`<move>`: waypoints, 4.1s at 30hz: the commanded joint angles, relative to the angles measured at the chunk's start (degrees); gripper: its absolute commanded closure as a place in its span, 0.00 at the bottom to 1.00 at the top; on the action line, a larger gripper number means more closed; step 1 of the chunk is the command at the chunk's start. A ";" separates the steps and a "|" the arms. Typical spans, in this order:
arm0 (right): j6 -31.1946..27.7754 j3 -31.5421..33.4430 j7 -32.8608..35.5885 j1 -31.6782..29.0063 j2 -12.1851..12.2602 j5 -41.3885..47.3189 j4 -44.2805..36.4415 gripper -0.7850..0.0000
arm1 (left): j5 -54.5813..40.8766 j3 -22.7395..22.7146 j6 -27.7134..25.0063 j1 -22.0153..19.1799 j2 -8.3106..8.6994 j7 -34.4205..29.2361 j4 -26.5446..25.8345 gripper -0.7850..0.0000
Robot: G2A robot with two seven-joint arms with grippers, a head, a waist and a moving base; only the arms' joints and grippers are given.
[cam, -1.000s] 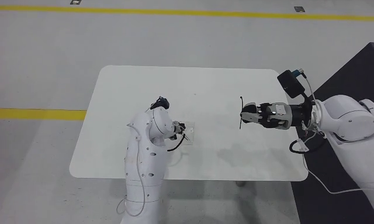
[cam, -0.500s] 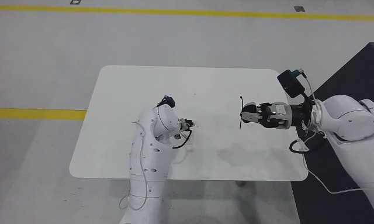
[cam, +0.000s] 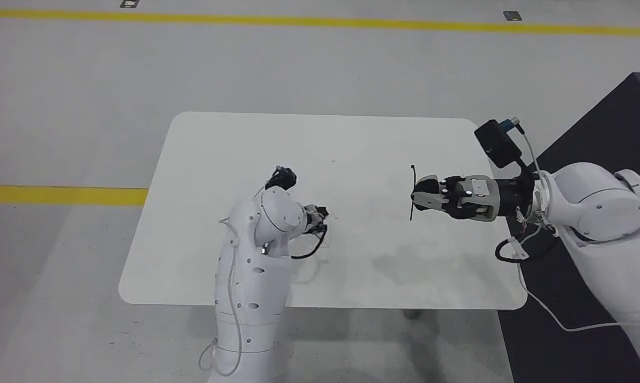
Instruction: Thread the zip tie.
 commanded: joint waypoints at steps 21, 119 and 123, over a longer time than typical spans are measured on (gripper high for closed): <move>0.00 0.00 0.00 0.00 0.00 0.00 0.00 1.00 | -0.43 0.59 7.81 -1.37 -0.68 8.06 4.72 1.00; 0.00 0.00 0.00 0.00 0.00 0.00 0.00 1.00 | 63.83 18.54 -73.31 14.72 10.78 43.01 -21.60 1.00; 0.00 0.00 0.00 0.00 0.00 0.00 0.00 1.00 | 61.96 18.32 -86.04 10.98 10.80 39.36 -20.76 1.00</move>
